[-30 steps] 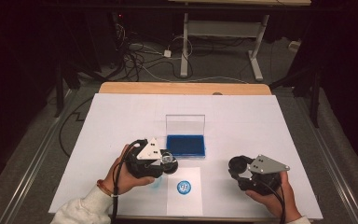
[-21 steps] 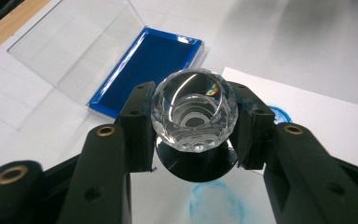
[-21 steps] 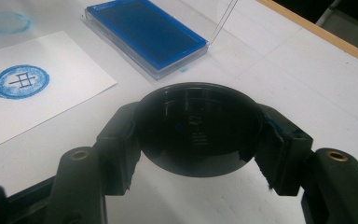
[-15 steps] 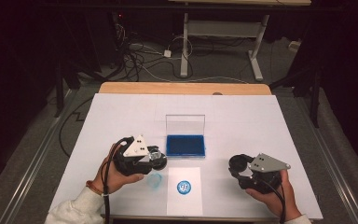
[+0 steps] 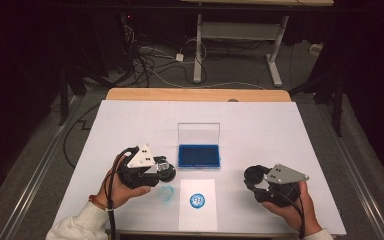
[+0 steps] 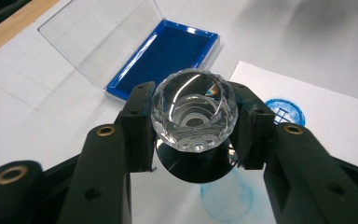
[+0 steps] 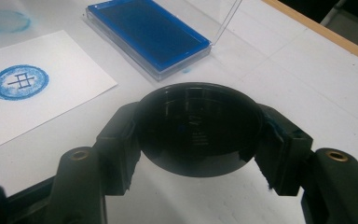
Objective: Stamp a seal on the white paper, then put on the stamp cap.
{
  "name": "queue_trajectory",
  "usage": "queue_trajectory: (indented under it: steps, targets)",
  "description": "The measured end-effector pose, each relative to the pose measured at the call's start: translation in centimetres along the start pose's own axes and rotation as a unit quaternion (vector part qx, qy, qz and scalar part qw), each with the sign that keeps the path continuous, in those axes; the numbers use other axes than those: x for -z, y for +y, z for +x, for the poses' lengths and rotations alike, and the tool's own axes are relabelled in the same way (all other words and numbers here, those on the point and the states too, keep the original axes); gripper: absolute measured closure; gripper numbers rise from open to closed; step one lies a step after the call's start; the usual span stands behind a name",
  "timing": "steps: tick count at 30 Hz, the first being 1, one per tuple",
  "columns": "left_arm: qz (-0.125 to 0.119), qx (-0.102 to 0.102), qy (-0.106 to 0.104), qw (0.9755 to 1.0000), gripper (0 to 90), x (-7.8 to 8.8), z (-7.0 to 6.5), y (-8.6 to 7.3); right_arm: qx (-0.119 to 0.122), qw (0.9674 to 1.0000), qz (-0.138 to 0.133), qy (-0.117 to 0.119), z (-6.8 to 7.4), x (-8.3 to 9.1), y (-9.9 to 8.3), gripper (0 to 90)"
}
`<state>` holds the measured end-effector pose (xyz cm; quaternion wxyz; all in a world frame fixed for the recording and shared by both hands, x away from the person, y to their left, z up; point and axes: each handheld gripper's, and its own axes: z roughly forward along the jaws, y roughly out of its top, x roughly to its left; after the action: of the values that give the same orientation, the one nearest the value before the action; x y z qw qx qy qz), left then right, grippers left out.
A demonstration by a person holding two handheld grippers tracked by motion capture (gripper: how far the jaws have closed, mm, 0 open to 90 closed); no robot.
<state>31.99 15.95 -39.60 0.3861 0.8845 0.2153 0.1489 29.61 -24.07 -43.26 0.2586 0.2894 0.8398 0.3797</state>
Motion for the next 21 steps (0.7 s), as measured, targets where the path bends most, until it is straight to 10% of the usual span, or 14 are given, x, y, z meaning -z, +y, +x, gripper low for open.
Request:
queue_trajectory:
  steps: [21]
  targets:
    - [-0.017, -0.005, -0.007, 0.9998, 54.7, 0.6, 0.01, 0.53, 0.009, 0.9998, 0.005, 0.019, 0.35, -0.78, 0.16, 38.6]
